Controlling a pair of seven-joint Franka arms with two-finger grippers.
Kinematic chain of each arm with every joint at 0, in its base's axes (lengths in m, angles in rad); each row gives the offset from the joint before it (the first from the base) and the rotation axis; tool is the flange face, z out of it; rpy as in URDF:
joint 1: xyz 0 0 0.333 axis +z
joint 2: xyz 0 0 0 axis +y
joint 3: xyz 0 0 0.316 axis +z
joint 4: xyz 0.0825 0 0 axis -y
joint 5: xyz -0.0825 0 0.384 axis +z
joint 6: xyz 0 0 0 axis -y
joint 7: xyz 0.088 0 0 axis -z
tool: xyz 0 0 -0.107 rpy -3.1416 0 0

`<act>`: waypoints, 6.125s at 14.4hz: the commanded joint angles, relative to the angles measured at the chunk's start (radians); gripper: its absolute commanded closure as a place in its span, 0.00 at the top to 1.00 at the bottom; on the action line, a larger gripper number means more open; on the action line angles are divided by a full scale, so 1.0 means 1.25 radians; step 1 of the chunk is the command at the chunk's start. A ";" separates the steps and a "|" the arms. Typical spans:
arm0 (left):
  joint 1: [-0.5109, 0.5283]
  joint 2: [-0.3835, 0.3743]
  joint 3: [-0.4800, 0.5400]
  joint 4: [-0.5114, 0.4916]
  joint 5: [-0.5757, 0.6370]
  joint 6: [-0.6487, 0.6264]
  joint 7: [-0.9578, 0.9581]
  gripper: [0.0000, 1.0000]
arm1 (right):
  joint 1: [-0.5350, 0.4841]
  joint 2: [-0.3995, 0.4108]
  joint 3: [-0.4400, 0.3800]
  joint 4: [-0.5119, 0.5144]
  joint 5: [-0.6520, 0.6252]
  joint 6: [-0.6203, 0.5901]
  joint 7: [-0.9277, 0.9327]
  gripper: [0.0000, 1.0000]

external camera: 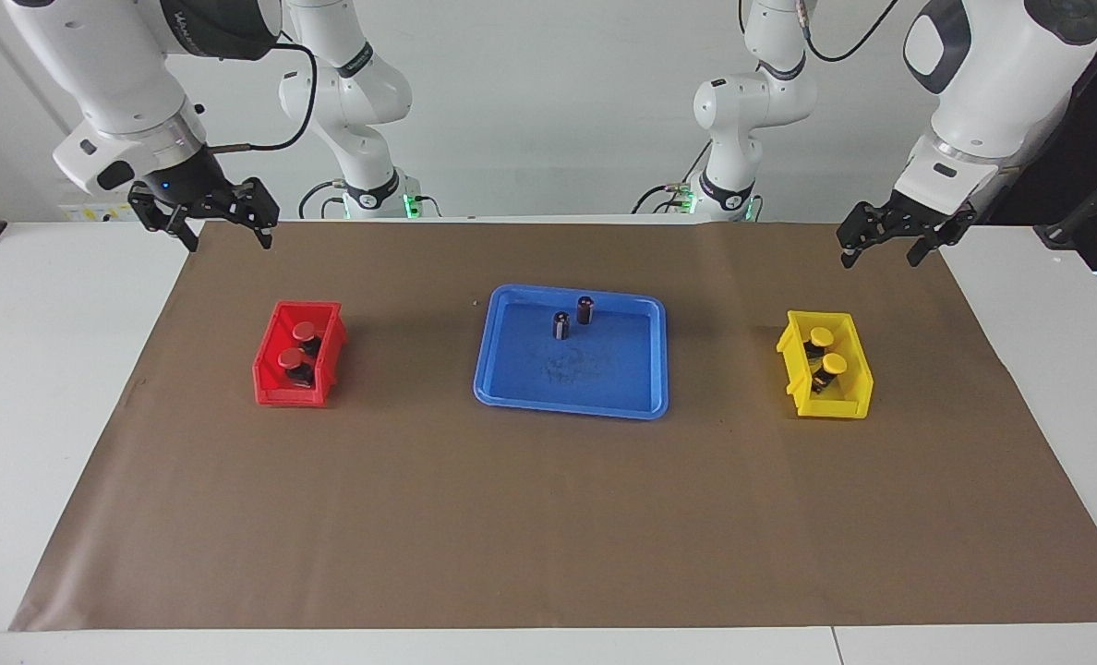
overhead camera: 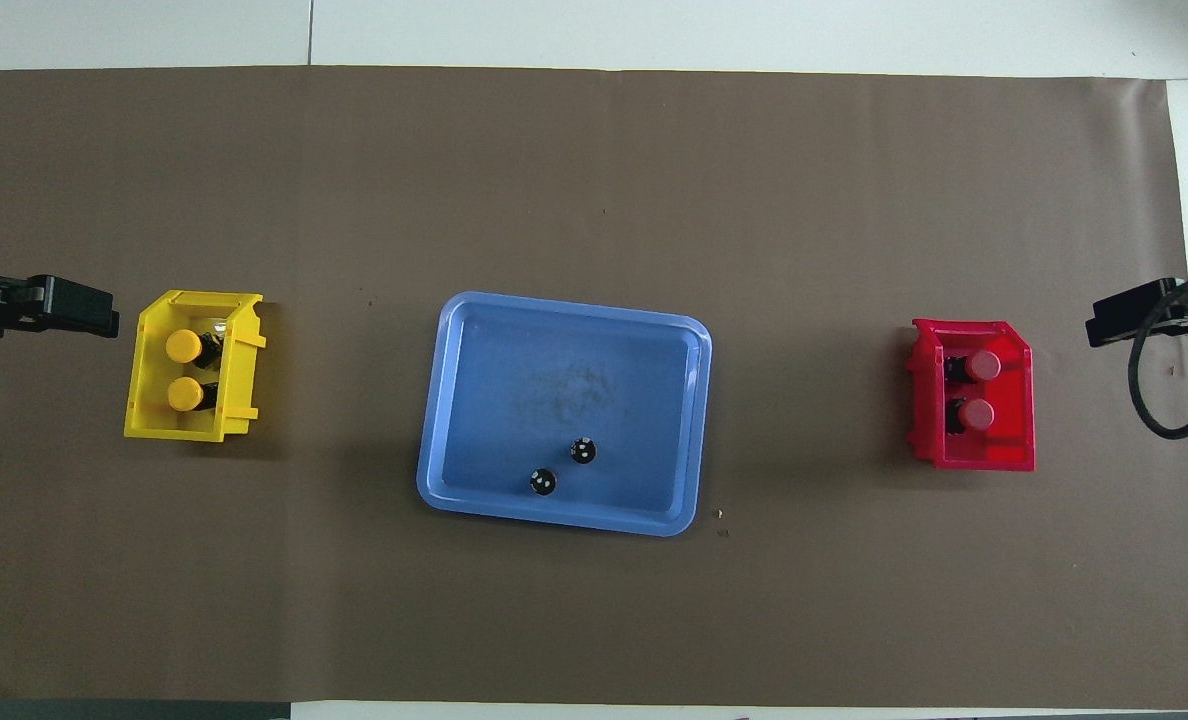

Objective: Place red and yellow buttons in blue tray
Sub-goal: 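Reach the left gripper to the yellow bin while the right gripper reaches the red bin, then grasp a yellow button with the left gripper while the right gripper grasps a red button, then carry the red button with the right gripper and lower it into the tray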

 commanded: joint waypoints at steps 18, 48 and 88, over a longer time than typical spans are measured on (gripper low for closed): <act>0.038 0.013 0.011 -0.263 0.003 0.284 0.023 1.00 | -0.032 0.031 0.001 -0.108 -0.011 0.160 -0.068 1.00; 0.064 0.022 0.010 -0.428 0.004 0.385 -0.013 0.66 | -0.045 0.085 0.004 -0.467 0.030 0.585 -0.071 0.44; 0.043 0.026 0.010 -0.452 0.003 0.455 -0.064 0.43 | 0.315 0.464 0.237 0.127 -0.071 0.339 0.695 0.99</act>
